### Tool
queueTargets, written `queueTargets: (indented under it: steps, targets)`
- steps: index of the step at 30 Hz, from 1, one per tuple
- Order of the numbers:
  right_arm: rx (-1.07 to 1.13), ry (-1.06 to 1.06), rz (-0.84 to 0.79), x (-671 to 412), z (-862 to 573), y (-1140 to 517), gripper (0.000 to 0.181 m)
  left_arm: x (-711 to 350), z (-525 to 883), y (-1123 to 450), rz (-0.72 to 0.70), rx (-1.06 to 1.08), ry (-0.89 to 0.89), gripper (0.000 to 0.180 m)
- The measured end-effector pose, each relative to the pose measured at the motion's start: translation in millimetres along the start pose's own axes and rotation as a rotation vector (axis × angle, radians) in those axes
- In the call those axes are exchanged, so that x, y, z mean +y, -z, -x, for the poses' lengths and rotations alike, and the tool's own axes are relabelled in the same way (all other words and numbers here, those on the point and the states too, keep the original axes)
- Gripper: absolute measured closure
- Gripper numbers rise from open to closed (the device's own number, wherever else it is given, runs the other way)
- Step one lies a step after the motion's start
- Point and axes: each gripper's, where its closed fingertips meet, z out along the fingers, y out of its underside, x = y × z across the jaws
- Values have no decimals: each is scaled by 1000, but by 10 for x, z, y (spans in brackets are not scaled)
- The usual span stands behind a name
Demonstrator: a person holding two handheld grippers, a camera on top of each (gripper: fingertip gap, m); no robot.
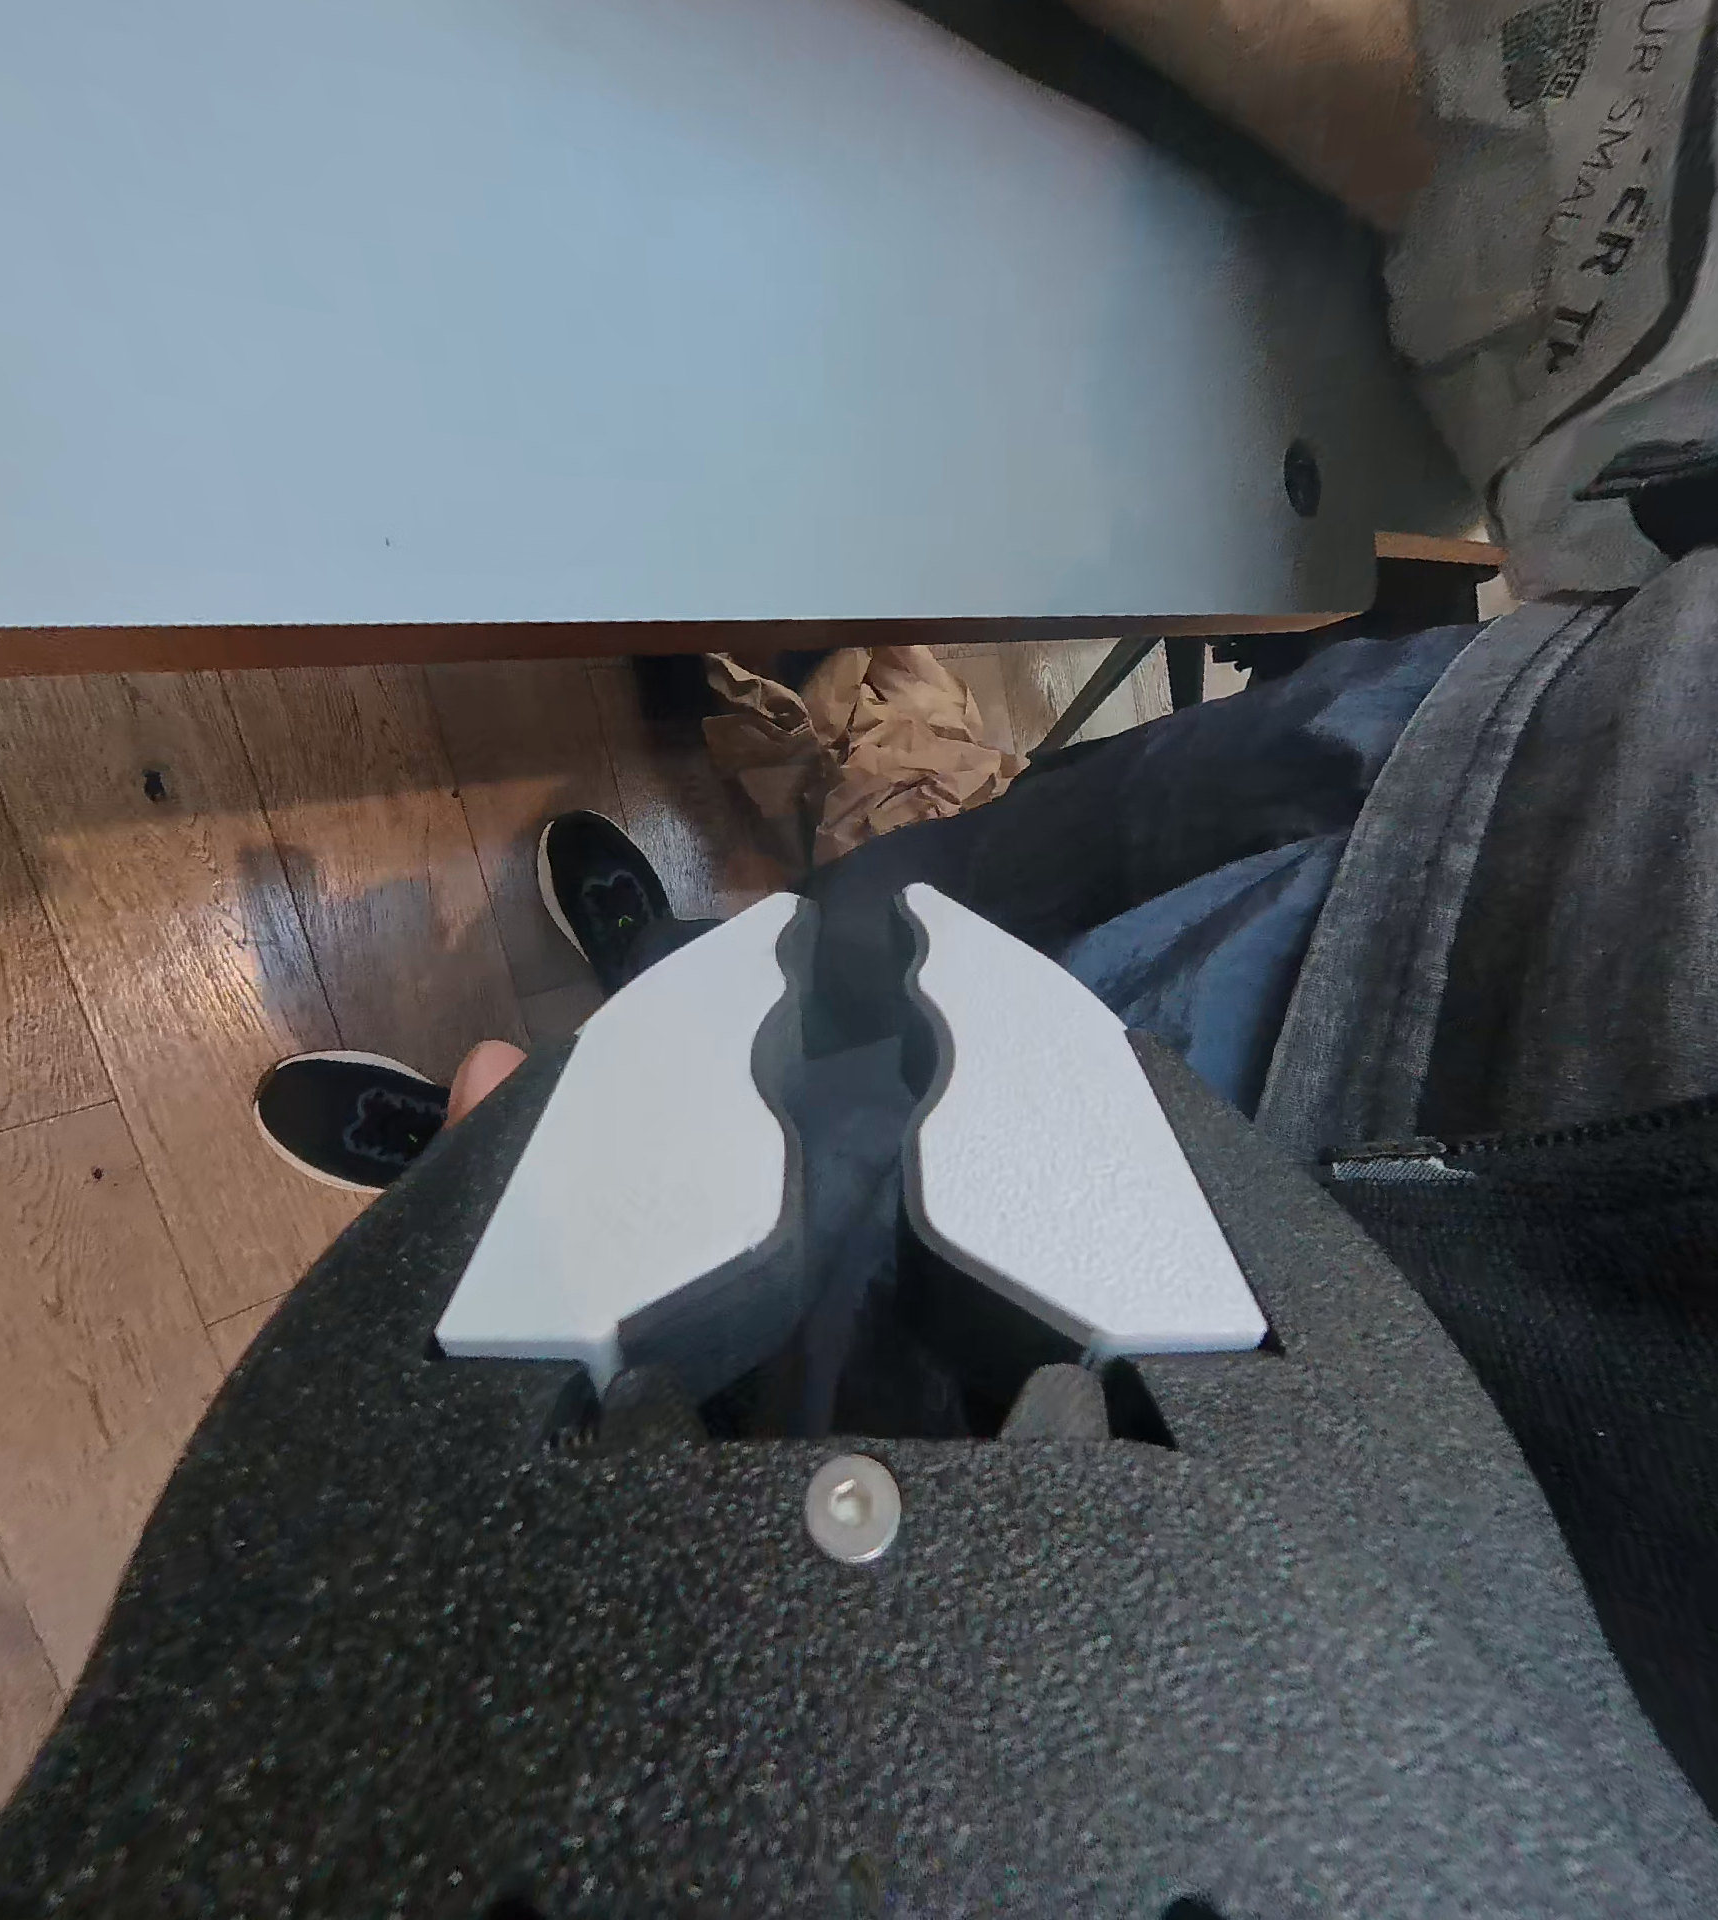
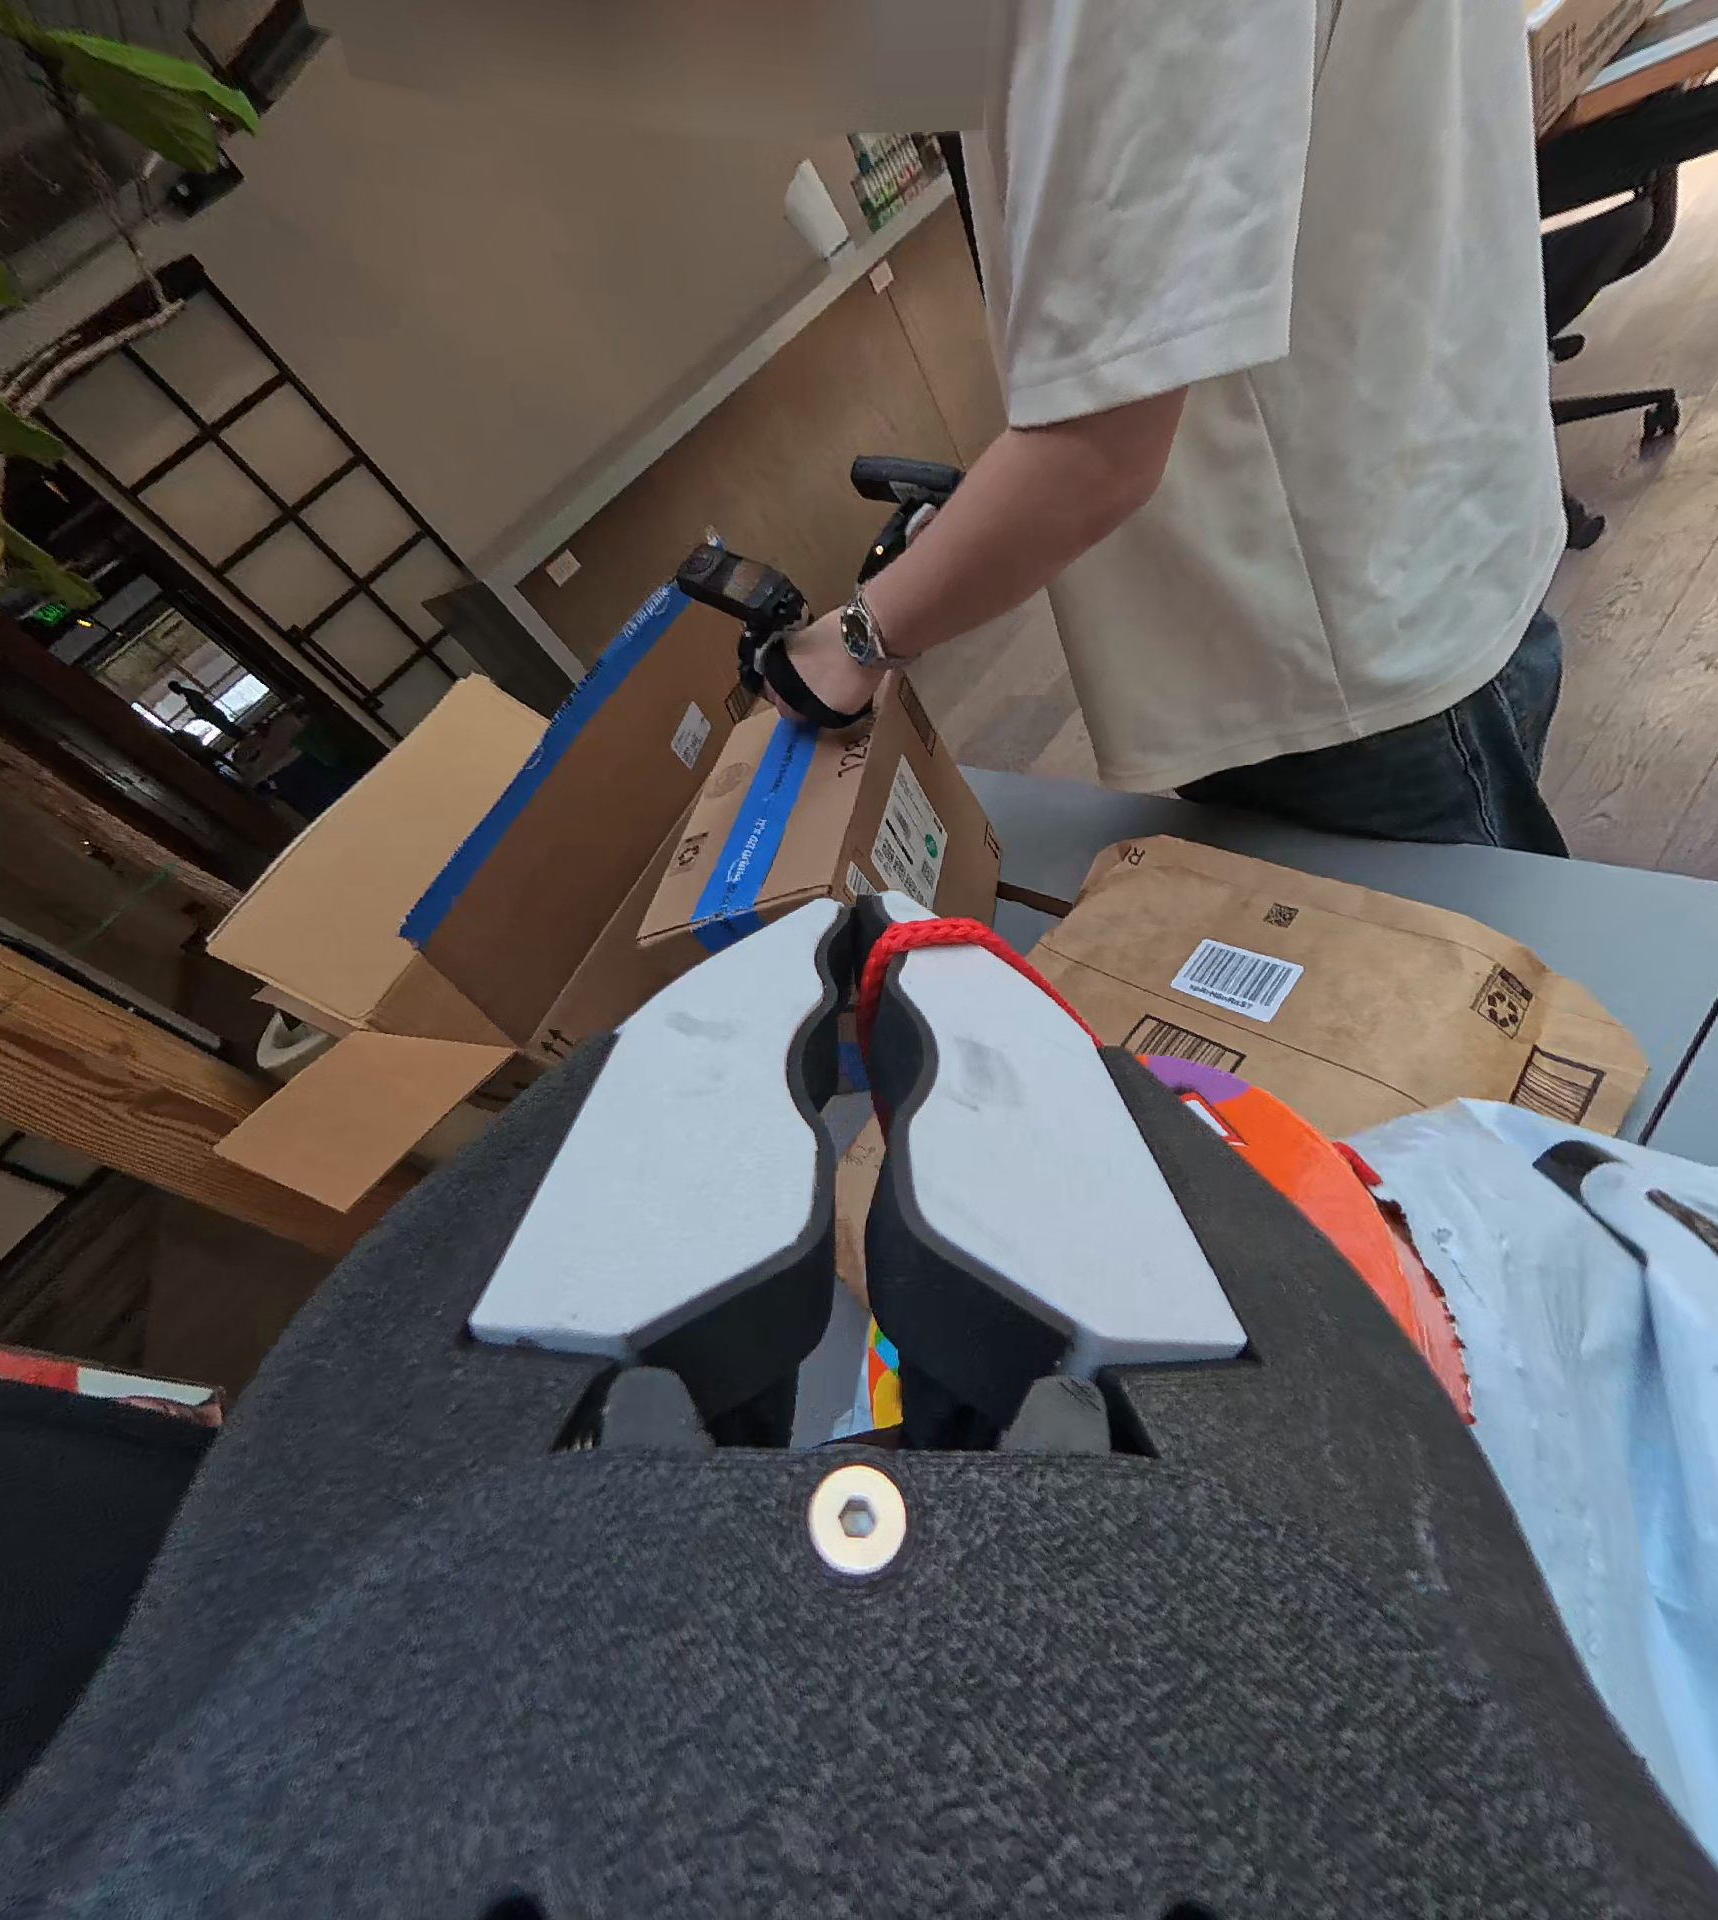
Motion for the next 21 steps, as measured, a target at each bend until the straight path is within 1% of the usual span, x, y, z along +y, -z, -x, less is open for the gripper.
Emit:
queueTargets:
  steps: [3,12,21]
  targets:
    - [-15,35,-37,-222,148,88,181,20,-33,-34,3,7,-2,165]
    - [-56,192,-44,-801,952,169,181,14,-69,-48,-16,16,-8,165]
    - [-189,398,-81,-1423,2313,90,181,112,63,110,-13,35,-29,165]
